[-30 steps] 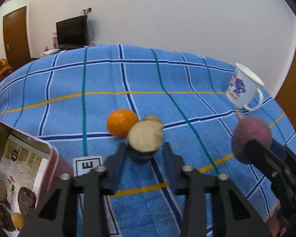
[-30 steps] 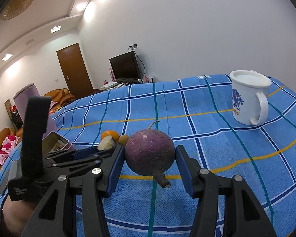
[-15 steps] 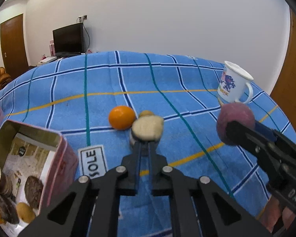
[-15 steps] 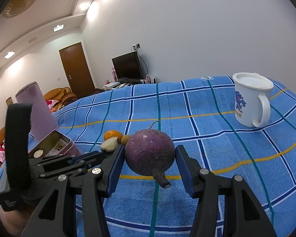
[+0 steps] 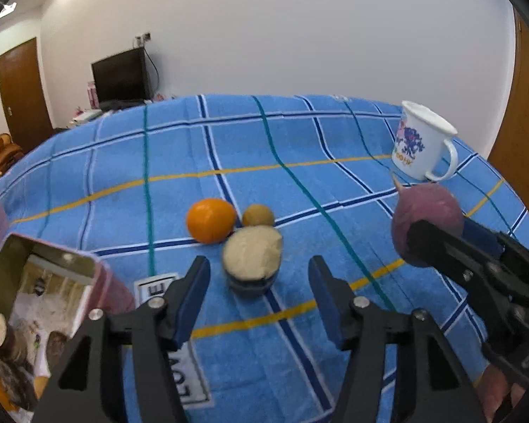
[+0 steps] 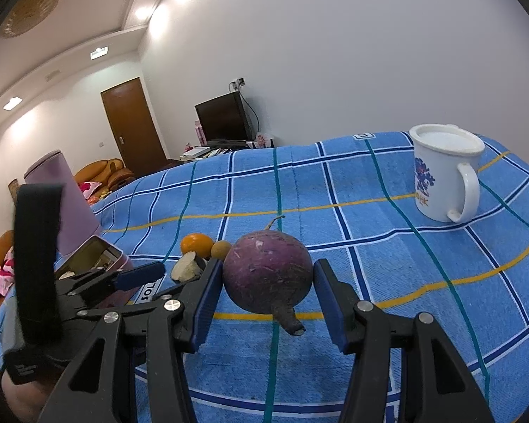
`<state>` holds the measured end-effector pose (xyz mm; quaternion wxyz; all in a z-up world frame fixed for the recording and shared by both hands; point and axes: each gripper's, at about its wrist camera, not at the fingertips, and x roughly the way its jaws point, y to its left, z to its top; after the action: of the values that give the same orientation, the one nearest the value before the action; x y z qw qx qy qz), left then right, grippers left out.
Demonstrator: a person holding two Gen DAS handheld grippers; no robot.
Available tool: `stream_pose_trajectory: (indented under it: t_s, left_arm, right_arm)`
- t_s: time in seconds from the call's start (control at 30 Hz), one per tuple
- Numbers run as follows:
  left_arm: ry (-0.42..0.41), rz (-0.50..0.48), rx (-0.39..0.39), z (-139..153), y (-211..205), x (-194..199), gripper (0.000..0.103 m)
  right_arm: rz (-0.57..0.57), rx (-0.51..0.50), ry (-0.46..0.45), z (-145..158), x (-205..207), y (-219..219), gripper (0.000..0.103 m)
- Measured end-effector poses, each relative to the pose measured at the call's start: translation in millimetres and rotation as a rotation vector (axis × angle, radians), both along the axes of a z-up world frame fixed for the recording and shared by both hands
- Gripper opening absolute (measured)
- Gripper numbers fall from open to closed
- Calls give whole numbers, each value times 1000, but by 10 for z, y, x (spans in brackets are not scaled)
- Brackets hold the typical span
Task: Organize fruits
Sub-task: 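Lift the tuber piece with the left gripper while the right holds the radish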
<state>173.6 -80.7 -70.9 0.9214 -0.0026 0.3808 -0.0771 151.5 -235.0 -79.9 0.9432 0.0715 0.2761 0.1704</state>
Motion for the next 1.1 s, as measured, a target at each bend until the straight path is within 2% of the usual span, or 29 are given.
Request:
stream_pose_trajectory:
  t_s: [0.07,0.17,0.27,0.47,0.7,1.1]
  left_arm:
    - [28,-12,-16,-33,-5,88,57]
    - [41,14,-24,-54,48,137,41]
    - [39,12,-48,-53,102,113,40]
    - [0,8,-24,-12,117,-91,40]
    - [-35,20,-41,50,233,-324,40]
    - [-135,52,-9,177,343,-657,40]
  right_arm:
    - [-3,2,4,-3,9,-6,55]
    - [6,-8,2,3,7,13,55]
    - [12,-13,-8,12,0,28,55]
    - [21,-15,-26,27,-51,47,55]
    - [43,-25,-52,58,-118,80,55]
    - [86,-32,-113,116,-229,158,54]
